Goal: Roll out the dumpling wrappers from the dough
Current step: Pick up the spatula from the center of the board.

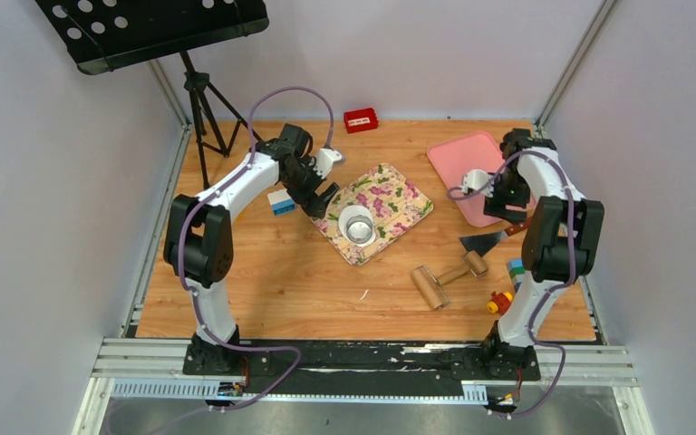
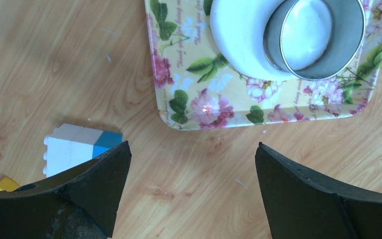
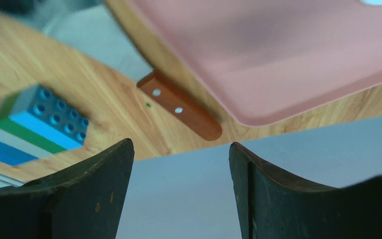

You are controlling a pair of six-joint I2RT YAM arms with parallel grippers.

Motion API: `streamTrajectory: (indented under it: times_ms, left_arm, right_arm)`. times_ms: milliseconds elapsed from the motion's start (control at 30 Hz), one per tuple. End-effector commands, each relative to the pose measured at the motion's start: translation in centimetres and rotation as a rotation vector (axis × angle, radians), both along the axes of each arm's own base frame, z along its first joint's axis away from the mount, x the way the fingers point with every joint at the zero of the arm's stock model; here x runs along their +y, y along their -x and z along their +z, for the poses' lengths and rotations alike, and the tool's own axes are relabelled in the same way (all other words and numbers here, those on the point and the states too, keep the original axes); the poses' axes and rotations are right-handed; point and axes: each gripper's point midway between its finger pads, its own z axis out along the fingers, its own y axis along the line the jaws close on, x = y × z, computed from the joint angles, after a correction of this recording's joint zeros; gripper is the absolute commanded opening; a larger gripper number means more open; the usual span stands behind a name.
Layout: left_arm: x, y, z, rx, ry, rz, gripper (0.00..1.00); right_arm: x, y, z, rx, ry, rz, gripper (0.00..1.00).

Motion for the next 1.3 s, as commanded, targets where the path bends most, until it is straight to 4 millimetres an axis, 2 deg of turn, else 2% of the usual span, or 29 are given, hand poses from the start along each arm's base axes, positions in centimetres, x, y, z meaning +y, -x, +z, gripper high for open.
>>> streamTrajectory:
  times_ms: [0, 67, 167, 233, 400, 467, 633, 800, 900, 1267]
  left_arm:
    - [0.0, 0.3, 2.5, -0.07, 0.025, -0.018, 1.0]
    - [0.0, 0.5, 2.8, -0.079, 0.034, -0.01, 1.0]
    - [0.0, 0.8, 3.0, -0.081, 0.042, -0.004, 1.0]
    - [0.0, 0.9, 3.2, -0.087, 0.048, -0.004, 1.0]
    - [0.0, 1.2, 4.2, -0.114, 0.063, -0.012, 1.0]
    - [-0.1, 1.3, 4.4, -0.124, 0.072, -0.02, 1.0]
    - [-0.3, 1.0, 4.7, -0.146, 0.079, -0.039, 1.0]
    - [-0.6, 0.4, 4.6, -0.138, 0.073, -0.05, 1.0]
    - [-0.8, 0.2, 4.8, -0.141, 0.074, -0.054, 1.0]
    - [-1.3, 1.1, 5.4, -0.15, 0.057, -0.068, 1.0]
  right_arm:
    - [2.7, -1.3, 2.1, -0.028, -0.038, -0.484, 0.71]
    - [3.8, -1.2, 2.2, -0.021, -0.137, -0.781, 0.7]
    - [5.3, -1.3, 2.0, -0.007, -0.317, -1.081, 0.7]
    - [5.3, -1.5, 2.3, -0.037, -0.41, -1.217, 0.71]
    - [3.8, -1.8, 2.1, -0.204, -0.47, -1.446, 0.71]
    - [3.0, -1.8, 1.5, -0.243, -0.45, -1.491, 0.71]
    - [-1.0, -1.8, -0.6, -0.315, -0.326, -1.664, 0.71]
    - [-2.7, -1.3, -2.6, -0.325, -0.276, -1.779, 0.71]
    - [-3.0, -1.2, -3.4, -0.319, -0.262, -1.809, 0.71]
    - [-2.0, -1.2, -5.2, -0.299, -0.213, -1.8, 0.69]
